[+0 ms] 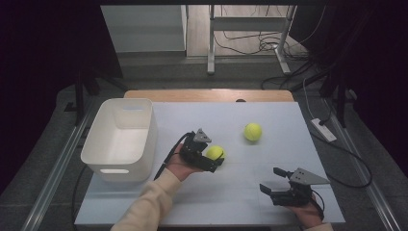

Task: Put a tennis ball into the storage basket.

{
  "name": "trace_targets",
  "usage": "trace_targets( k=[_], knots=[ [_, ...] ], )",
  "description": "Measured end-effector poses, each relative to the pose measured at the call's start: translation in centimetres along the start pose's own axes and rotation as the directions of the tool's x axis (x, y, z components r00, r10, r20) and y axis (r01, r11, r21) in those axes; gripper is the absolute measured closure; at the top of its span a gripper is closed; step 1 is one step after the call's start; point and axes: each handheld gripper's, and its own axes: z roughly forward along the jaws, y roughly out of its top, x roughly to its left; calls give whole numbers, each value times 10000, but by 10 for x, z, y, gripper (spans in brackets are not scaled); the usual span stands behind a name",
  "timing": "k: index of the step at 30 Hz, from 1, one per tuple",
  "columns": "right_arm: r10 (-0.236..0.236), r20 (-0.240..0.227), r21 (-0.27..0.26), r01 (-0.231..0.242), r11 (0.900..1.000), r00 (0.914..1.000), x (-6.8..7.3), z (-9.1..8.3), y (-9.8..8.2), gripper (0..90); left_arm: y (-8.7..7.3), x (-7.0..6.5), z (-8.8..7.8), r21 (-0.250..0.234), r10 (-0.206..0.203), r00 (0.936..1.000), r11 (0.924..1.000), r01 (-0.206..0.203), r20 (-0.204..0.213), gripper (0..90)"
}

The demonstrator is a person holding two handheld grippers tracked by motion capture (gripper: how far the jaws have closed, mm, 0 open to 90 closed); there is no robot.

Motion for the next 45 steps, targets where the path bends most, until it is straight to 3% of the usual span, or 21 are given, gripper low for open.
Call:
trace_targets(
  k=[22,45],
  knots=[
    [-21,39,42,21,10000,10000,-1,1,-1,136,2,13,25,604,-439,9989,9972,448,-170,34],
    [-37,61,68,36,10000,10000,-1,1,-1,136,1,19,51,1285,-707,9973,9894,676,198,36]
  ],
)
